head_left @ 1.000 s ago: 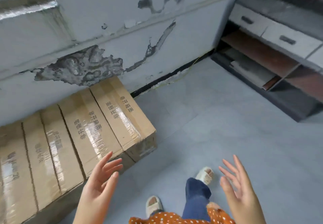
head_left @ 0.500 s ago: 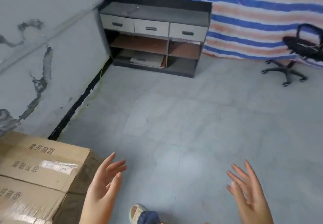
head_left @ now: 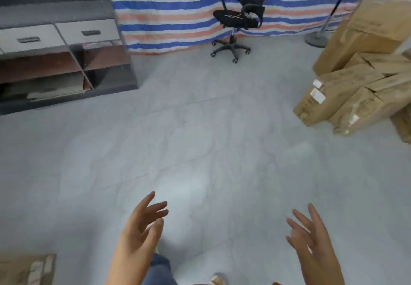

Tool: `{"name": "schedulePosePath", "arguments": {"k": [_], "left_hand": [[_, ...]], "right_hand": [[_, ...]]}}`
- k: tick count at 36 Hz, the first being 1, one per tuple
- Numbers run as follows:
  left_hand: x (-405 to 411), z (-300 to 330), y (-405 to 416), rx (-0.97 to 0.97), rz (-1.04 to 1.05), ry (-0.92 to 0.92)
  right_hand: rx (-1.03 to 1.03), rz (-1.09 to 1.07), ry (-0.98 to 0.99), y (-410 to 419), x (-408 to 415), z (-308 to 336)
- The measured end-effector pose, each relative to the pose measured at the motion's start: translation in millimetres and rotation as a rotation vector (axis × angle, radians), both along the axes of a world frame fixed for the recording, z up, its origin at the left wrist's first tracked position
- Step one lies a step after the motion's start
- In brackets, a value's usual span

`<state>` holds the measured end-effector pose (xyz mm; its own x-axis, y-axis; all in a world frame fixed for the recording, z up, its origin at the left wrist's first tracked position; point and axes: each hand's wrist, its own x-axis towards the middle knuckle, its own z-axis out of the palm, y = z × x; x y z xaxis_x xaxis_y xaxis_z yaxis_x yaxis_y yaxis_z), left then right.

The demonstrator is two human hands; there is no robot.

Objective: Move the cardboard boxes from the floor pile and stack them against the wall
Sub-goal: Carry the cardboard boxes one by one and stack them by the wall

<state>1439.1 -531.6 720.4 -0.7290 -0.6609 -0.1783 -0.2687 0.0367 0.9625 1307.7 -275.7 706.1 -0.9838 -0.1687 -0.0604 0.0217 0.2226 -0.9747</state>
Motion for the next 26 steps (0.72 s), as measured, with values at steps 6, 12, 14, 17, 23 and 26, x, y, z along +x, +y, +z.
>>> {"name": "schedulePosePath", "arguments": {"k": [6, 12, 14, 17, 23, 26], "left_hand": [[-46, 6, 29, -0.010, -0.102, -0.012], [-102, 3, 37, -0.027, -0.179, -0.026], [-126, 2, 38, -0.009, -0.209, -0.012], [-165, -2, 37, 0.003, -0.266, -0.002], [-263, 5, 13, 0.001, -0.381, 0.027], [-315, 16, -5, -0.004, -0.417, 0.043]], "right_hand": [[0.005, -0.166, -0.070, 45, -8, 2], [-0.032, -0.284, -0.081, 64, -31, -10], [-0.029, -0.309, -0.083, 65, -43, -13], [-0.021, -0.346, -0.062, 65, -69, -16], [-0.019, -0.437, -0.028, 45, -144, -7], [-0.053, -0.491, 0.002, 28, -185, -4]]}}
